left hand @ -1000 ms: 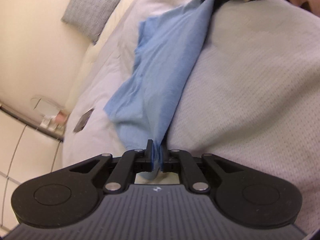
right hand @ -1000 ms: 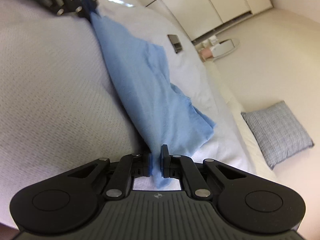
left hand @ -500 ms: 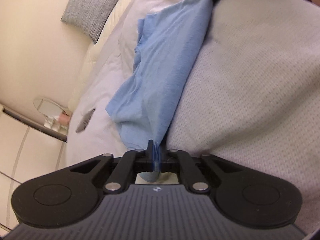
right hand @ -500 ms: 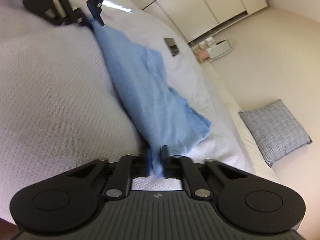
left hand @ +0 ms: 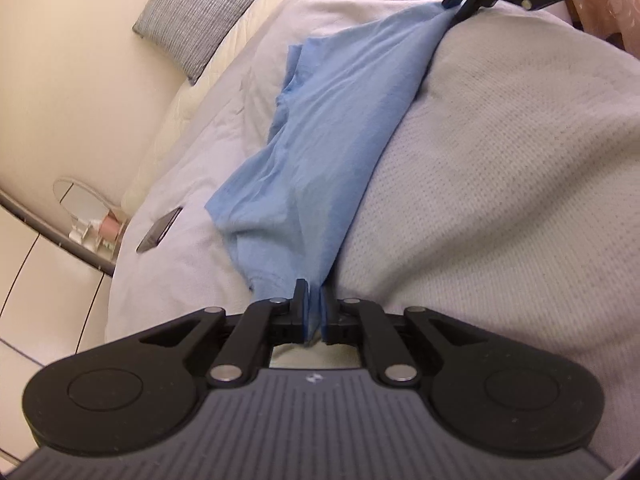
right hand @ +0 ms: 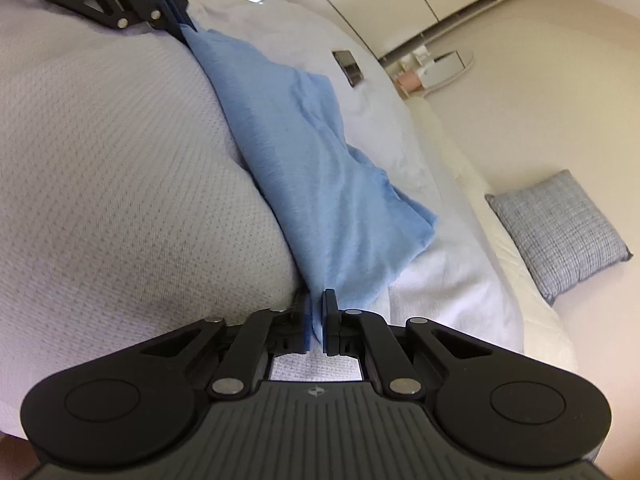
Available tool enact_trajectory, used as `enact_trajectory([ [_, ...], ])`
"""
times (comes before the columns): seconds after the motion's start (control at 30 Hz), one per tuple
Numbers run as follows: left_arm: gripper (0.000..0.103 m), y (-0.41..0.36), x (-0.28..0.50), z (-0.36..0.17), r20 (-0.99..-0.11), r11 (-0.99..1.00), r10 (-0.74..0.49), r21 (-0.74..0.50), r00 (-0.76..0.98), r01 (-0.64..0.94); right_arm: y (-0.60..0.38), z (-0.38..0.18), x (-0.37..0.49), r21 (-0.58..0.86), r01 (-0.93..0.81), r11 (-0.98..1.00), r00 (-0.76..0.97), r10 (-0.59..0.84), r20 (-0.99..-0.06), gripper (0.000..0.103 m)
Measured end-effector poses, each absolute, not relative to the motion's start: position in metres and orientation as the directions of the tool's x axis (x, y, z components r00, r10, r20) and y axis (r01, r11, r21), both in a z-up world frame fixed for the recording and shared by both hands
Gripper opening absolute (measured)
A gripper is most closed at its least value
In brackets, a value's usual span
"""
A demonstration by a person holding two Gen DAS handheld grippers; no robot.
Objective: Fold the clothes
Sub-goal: 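Open both grippers and pull them back from the folded shirt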
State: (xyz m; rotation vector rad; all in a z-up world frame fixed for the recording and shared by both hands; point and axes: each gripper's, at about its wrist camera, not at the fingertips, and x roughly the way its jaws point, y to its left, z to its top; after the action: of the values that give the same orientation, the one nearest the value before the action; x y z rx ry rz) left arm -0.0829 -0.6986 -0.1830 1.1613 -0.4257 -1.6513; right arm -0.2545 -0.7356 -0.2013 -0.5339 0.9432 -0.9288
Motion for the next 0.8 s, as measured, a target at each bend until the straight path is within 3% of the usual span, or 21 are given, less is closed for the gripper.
enact_trajectory([
  [0.07,0.009,-0.699,-0.078,-0.178,-0.504,-0.389,-0.864,0.682,0.012,0.619,-0.731,-0.192,-0.257,-0.720,0.463,0.517,0.261,-0.856,-0.447,0.009],
  [0.13,0.012,-0.699,-0.071,-0.172,-0.534,-0.358,-0.845,0.601,0.026,0.715,-0.726,-0.183,-0.259,-0.696,0.498,0.516,0.260,-0.855,-0.448,0.020],
  [0.27,0.015,-0.683,-0.055,-0.152,-0.583,-0.278,-0.812,0.430,0.030,0.859,-0.707,-0.162,-0.283,-0.496,0.717,0.491,0.274,-0.851,-0.447,0.025],
  [0.33,0.031,-0.662,-0.053,-0.136,-0.558,-0.231,-0.828,0.420,0.049,0.877,-0.689,-0.159,-0.289,-0.423,0.769,0.479,0.272,-0.844,-0.461,0.027],
  [0.37,0.034,-0.651,-0.051,-0.130,-0.553,-0.207,-0.831,0.391,0.049,0.897,-0.679,-0.158,-0.292,-0.393,0.786,0.477,0.278,-0.841,-0.463,0.030],
  [0.43,0.038,-0.630,-0.046,-0.116,-0.546,-0.157,-0.836,0.320,0.047,0.934,-0.657,-0.156,-0.297,-0.355,0.811,0.465,0.283,-0.843,-0.457,0.045],
  [0.47,0.040,-0.619,-0.045,-0.112,-0.542,-0.129,-0.839,0.290,0.052,0.948,-0.650,-0.156,-0.300,-0.335,0.822,0.460,0.283,-0.841,-0.461,0.047],
  [0.6,0.064,-0.584,-0.043,-0.101,-0.532,-0.014,-0.845,0.139,0.063,0.990,-0.624,-0.153,-0.316,-0.166,0.893,0.418,0.289,-0.817,-0.499,0.049],
  [0.67,0.069,-0.569,-0.043,-0.094,-0.524,0.040,-0.849,0.060,0.066,0.997,-0.617,-0.151,-0.322,-0.068,0.923,0.380,0.294,-0.806,-0.514,0.057],
  [0.7,0.076,-0.563,-0.044,-0.091,-0.517,0.063,-0.854,0.022,0.066,0.998,-0.613,-0.147,-0.326,-0.020,0.936,0.352,0.292,-0.807,-0.514,0.065],
  [0.73,0.091,-0.558,-0.045,-0.087,-0.505,0.084,-0.860,-0.008,0.068,0.996,-0.610,-0.143,-0.330,0.026,0.946,0.323,0.290,-0.808,-0.513,0.073],
  [0.8,0.102,-0.548,-0.048,-0.079,-0.476,0.114,-0.876,-0.055,0.074,0.992,-0.604,-0.134,-0.335,0.096,0.955,0.282,0.290,-0.812,-0.506,0.079],
])
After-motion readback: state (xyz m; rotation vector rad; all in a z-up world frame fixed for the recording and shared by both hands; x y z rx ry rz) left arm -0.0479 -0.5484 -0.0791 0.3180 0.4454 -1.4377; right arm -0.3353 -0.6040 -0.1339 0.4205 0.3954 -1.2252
